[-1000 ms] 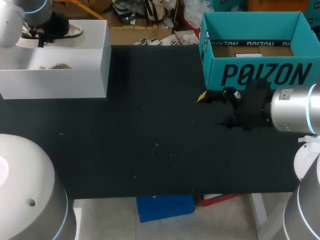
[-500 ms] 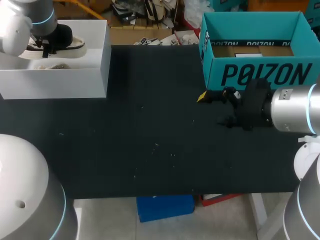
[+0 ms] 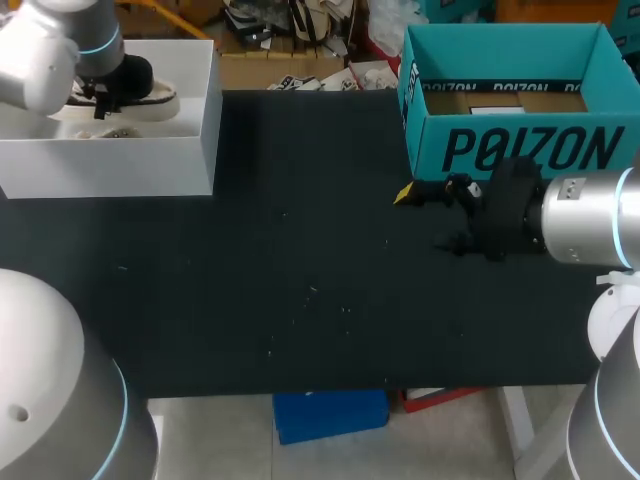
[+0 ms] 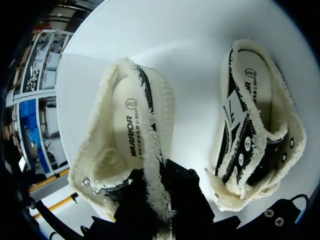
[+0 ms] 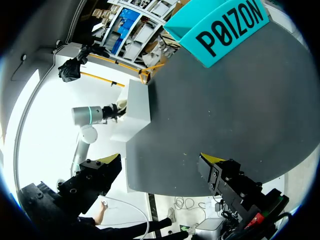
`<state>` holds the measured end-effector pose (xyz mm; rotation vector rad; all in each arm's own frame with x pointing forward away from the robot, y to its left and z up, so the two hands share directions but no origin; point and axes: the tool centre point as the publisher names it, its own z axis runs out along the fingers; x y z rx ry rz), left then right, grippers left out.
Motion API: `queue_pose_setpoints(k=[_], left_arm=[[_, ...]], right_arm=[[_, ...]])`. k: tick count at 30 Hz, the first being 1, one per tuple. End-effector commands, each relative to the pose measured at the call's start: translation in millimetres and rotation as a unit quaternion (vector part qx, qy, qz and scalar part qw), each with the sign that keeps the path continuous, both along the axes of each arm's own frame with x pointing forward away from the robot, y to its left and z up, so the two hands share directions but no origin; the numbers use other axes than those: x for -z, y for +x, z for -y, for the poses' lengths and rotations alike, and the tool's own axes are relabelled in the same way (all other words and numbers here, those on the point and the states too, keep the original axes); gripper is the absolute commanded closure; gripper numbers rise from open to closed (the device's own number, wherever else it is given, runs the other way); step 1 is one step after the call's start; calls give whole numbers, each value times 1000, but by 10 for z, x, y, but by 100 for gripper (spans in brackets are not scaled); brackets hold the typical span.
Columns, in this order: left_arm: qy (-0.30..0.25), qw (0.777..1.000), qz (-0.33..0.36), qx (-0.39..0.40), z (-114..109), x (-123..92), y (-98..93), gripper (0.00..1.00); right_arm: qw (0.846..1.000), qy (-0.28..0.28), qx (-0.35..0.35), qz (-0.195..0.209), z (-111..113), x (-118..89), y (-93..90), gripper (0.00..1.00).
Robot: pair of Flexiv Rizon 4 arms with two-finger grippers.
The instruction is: Take the shoe out of the shoebox, open the shoe tongue, remove and reinsert the insole, then place the shoe into the shoebox
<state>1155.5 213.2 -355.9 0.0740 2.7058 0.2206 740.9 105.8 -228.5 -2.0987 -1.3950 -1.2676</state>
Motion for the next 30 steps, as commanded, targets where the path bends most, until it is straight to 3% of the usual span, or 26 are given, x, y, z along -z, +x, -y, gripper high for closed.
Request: queue_pose_setpoints(k=[1,3,4,14,30], left_arm=[[6,1000,-19,6,39,17,15,100],[7,1000,-24,5,37,48,15,54],[8,1000,-26,6,40,49,4,3],[5,1000,-16,6,71,-115,30,0],[8,1000,-24,17,225,-829,-56,0]], right_arm=[[1000,0,0,0,-3,-1,-4,0],[1000,0,0,0,-3,-1,-4,0],[1000,0,0,0,-3,-1,-4,0],[1000,0,0,0,-3,-1,-4,0],[1000,0,0,0,-3,-1,-4,0]])
